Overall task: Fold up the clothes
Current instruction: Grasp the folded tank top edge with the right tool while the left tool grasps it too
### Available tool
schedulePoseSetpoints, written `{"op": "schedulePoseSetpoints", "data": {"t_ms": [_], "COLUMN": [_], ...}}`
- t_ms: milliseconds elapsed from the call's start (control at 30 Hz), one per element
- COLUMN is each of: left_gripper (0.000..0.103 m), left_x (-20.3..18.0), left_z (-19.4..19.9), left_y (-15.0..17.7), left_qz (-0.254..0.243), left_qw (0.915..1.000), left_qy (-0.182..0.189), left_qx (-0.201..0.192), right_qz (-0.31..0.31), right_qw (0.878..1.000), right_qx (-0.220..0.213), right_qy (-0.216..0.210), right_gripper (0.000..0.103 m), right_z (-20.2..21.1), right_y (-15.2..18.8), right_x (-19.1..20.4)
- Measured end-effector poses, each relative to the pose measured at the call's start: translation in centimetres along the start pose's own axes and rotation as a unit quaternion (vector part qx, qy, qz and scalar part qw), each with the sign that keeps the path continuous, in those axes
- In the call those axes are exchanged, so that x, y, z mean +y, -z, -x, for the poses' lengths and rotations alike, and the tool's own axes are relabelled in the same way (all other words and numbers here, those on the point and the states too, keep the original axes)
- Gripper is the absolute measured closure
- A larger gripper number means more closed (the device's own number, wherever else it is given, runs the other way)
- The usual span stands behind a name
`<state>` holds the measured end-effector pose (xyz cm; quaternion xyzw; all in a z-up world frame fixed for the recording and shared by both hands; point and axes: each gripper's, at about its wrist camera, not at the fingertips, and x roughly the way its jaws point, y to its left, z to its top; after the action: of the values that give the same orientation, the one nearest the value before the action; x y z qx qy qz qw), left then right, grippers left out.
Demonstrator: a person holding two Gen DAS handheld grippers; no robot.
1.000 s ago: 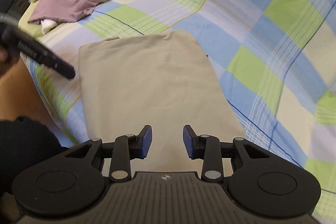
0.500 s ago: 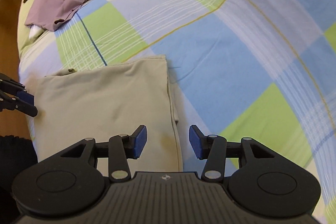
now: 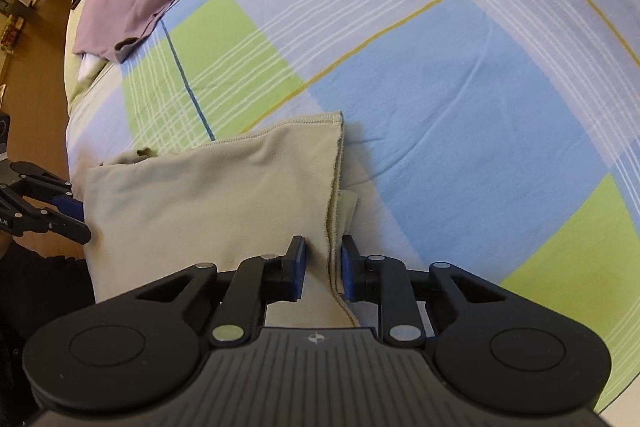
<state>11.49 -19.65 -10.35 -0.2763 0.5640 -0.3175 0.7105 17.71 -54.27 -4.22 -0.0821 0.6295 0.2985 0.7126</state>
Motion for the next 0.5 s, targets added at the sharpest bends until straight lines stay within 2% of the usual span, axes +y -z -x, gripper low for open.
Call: {"op": "schedulePoseSetpoints", "data": {"t_ms": [67, 133, 167, 233, 400, 500], "left_gripper": [0.084, 0.095, 0.099, 0.101, 0.102, 0.102], "left_x": [0.0, 0.1, 0.2, 0.4, -0.8, -3.7], "left_z": [-0.2, -0.5, -0.7, -0.8, -0.2, 0.9], "left_y": [0.0, 0.1, 0.1, 0.1, -0.1, -1.7], "left_qz": [-0.002, -0.005, -0.004, -0.005, -0.053, -0.123], "left_qw": [1.0, 0.9999, 0.9999, 0.9998, 0.9982, 0.9907], "left_qy": [0.003, 0.005, 0.003, 0.008, 0.012, 0.037], "left_qx": [-0.003, -0.008, -0.011, -0.015, -0.025, -0.045], "right_qz": [-0.004, -0.008, -0.008, -0.01, -0.021, -0.033], "right_qw": [1.0, 1.0, 1.0, 1.0, 0.997, 0.991], "right_qx": [-0.003, -0.008, -0.01, -0.019, -0.073, -0.121], "right_qy": [0.002, 0.003, 0.003, 0.002, 0.018, 0.042], "right_gripper": [0.083, 0.096, 0.096, 0.096, 0.098, 0.098], "right_z": [-0.2, -0.1, 0.0, 0.2, 1.9, 5.2], "right_y": [0.1, 0.3, 0.4, 0.9, 2.9, 4.2], "right_x": [0.2, 0.3, 0.4, 0.7, 2.3, 3.2]}}
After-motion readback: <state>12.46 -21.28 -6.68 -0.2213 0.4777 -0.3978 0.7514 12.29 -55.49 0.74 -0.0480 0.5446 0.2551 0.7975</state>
